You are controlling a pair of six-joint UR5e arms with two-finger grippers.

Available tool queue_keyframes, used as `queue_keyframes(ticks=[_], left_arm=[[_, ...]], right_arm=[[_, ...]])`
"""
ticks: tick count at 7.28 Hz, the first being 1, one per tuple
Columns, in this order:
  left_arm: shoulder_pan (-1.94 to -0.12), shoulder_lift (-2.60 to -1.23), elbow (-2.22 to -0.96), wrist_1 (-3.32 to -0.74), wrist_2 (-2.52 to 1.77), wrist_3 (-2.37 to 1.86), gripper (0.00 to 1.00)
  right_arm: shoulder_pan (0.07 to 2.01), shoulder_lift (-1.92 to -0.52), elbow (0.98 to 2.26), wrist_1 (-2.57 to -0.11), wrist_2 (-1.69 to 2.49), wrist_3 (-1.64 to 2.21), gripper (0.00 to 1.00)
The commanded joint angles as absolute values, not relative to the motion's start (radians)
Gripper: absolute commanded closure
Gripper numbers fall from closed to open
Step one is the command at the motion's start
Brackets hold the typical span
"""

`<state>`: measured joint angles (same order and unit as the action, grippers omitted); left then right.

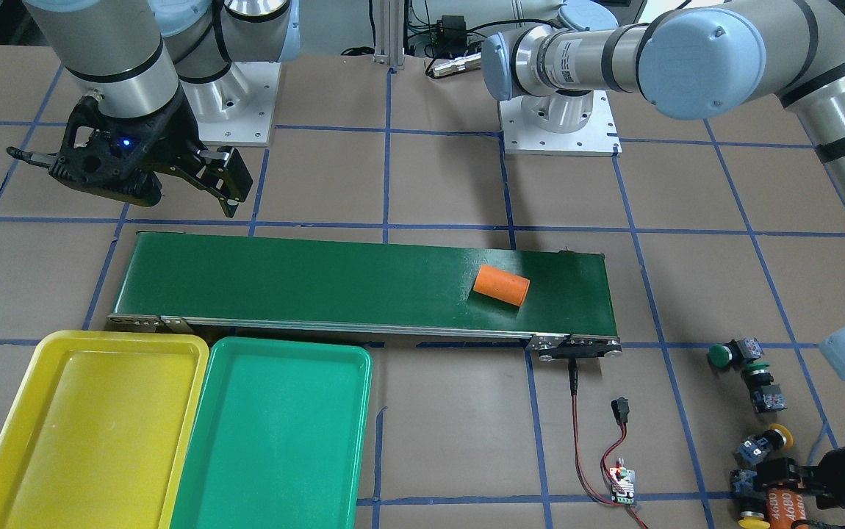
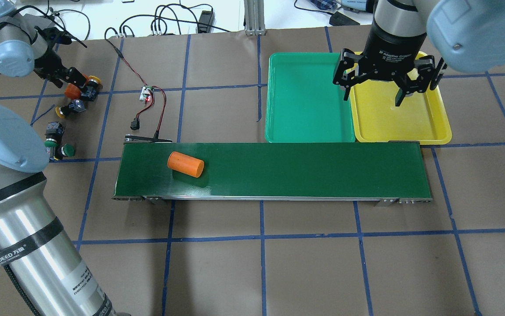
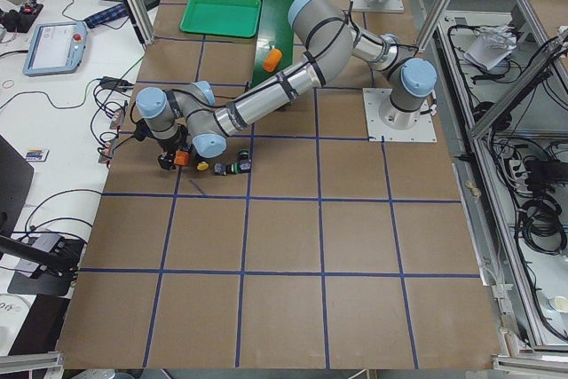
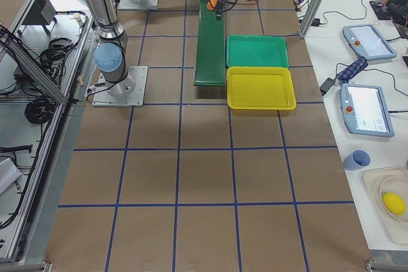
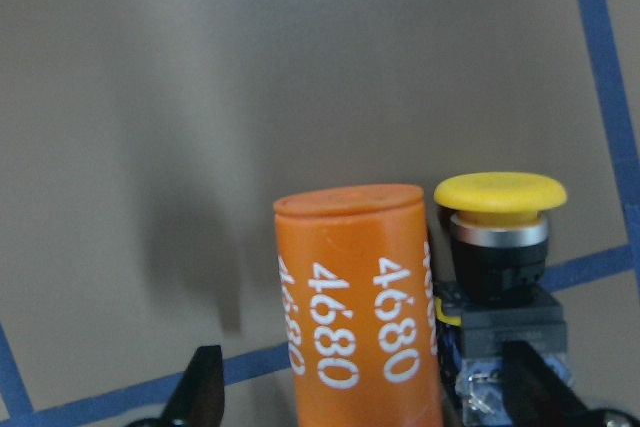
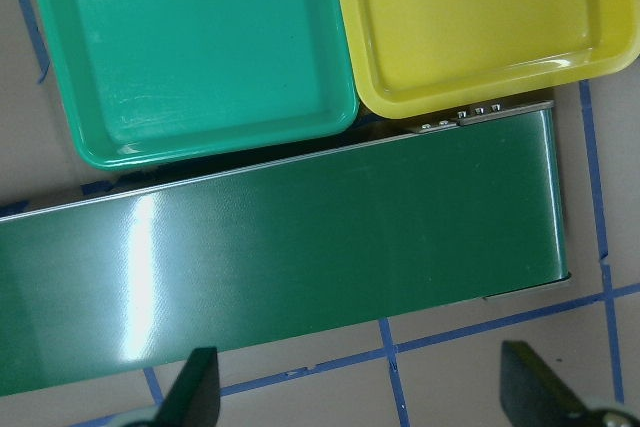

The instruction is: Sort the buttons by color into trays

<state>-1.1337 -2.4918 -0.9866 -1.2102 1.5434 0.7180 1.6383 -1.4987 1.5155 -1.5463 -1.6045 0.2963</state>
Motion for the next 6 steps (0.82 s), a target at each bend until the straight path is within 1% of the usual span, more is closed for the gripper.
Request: queue_keyframes(ticks=[1,4,5,6], left_arm=[[-1.132,-2.494,-0.947,-1.227,1.549,0.727,0.06],[-1.102,-2.522,-0.936,-1.232,1.537,0.735,0.06],[-1.098,-2.532,-0.936,-1.232,1.537,0.738,0.09],[-1.095,-2.536,-0.934,-1.232,1.52,0.738,0.2]], right_arm=[[1.638,-1.499,1.516,-1.546,-1.605,0.296,0.0],[1.638,-1.499,1.516,-1.546,-1.605,0.296,0.0],[1.637,-1.499,1.516,-1.546,-1.605,0.296,0.0],[1.637,-1.499,1.516,-1.546,-1.605,0.298,0.0]])
